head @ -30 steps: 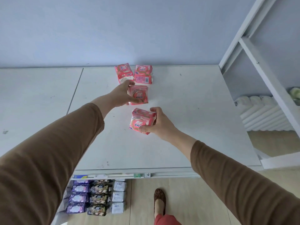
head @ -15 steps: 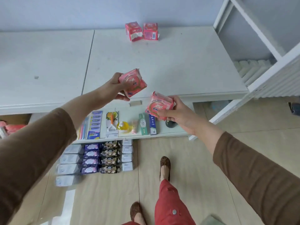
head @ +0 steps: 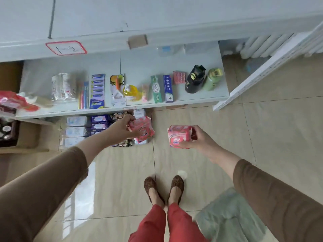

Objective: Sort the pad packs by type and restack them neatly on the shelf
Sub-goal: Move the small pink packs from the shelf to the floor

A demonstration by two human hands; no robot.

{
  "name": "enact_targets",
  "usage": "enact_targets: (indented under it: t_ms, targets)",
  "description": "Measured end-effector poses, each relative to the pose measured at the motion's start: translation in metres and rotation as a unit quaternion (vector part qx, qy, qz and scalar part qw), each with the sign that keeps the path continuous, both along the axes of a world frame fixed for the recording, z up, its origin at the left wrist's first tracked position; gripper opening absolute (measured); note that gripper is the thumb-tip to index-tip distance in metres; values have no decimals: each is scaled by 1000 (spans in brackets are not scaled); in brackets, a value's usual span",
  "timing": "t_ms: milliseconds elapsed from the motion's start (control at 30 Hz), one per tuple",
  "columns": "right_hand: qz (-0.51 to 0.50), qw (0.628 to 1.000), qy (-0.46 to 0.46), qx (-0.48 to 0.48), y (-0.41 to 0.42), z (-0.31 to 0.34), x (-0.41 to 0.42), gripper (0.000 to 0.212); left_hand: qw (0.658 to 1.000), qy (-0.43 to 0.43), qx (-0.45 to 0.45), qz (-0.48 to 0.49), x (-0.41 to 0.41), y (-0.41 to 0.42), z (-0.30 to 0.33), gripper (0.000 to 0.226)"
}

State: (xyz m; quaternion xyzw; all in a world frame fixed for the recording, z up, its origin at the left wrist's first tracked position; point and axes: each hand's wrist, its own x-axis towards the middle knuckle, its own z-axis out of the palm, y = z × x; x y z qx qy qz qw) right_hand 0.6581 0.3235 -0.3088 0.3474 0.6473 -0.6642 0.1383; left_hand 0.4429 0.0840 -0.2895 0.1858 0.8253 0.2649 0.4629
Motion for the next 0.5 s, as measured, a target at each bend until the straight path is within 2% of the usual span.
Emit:
enact_targets:
  t_ms: [167, 267, 400, 500]
  targets:
    - [-3, 1000, -7, 26, -16, -103, 1, 47, 998, 30, -47, -23, 5, 4, -125, 37]
    - [-4, 999, -2, 40, -28, -174, -5, 38, 993, 77, -69, -63, -4, 16, -199, 42]
    - [-9, 996, -12, 86, -40, -275, -20, 48, 987, 133, -59, -74, -25, 43, -292, 54]
    - [-11, 993, -13, 116, -46, -349, -40, 52, 981, 166, -60, -78, -45, 62, -360, 50]
